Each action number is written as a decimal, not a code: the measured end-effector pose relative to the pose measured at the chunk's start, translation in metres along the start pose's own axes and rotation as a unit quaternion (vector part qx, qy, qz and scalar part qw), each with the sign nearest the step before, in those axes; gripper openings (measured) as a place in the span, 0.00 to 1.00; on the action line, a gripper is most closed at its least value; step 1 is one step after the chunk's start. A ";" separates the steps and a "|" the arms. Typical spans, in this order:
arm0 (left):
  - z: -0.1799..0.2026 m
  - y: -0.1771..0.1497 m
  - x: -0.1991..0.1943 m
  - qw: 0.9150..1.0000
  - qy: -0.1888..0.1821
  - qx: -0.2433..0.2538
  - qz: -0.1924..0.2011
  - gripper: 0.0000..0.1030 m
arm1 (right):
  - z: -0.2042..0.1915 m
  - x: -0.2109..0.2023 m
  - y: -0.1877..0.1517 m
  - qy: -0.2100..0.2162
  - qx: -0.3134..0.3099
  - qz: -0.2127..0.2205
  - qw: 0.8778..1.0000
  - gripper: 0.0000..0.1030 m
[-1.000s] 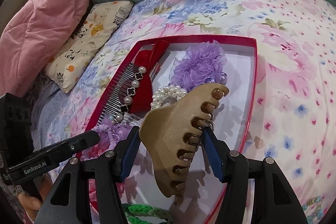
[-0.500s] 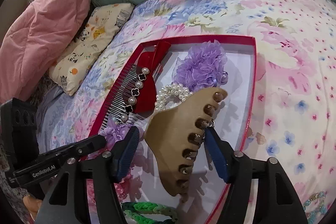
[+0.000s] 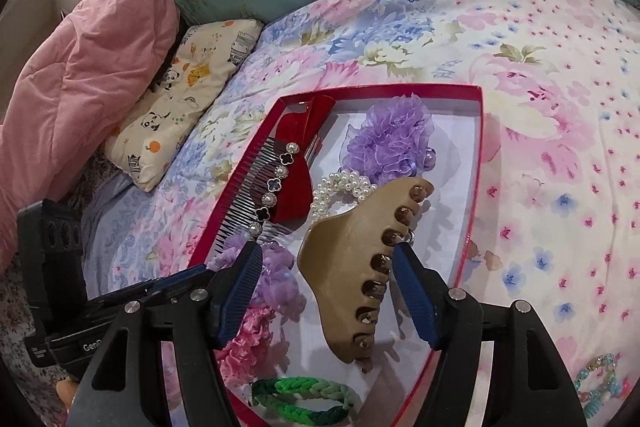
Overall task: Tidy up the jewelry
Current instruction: 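Carry the claw clip and purple scrunchie into the red box and open both tools, then grasp a beaded bracelet with the left tool while the right tool grasps the pastel bead bracelet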
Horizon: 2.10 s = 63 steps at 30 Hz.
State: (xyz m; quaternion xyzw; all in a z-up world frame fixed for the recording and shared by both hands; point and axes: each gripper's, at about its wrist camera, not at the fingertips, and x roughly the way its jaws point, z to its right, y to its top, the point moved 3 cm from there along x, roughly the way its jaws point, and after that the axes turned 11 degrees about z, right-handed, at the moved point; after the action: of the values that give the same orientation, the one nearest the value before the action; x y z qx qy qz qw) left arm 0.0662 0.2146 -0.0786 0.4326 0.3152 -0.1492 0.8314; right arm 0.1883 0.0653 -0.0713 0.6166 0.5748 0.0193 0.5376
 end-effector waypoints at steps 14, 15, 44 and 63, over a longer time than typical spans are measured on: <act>0.034 -0.012 -0.033 0.999 -0.031 0.008 0.013 0.48 | 0.052 -0.117 -0.020 -0.022 0.079 0.072 0.994 0.72; 0.039 -0.014 -0.036 0.999 -0.033 0.011 0.014 0.48 | 0.061 -0.130 -0.025 -0.033 0.086 0.080 0.993 0.72; 0.159 -0.068 -0.006 0.987 -0.090 0.117 -0.062 0.48 | 0.150 -0.158 -0.084 -0.236 0.072 0.062 0.967 0.63; 0.244 -0.103 0.088 0.956 -0.092 0.237 -0.146 0.57 | 0.190 -0.241 -0.072 -0.147 0.202 0.131 0.960 0.07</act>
State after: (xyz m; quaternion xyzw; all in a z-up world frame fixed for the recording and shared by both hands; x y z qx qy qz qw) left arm 0.1754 -0.0411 -0.0961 0.5511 0.2525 -0.3786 0.6994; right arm 0.1796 -0.2498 -0.0572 0.7781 0.3957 -0.1175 0.4735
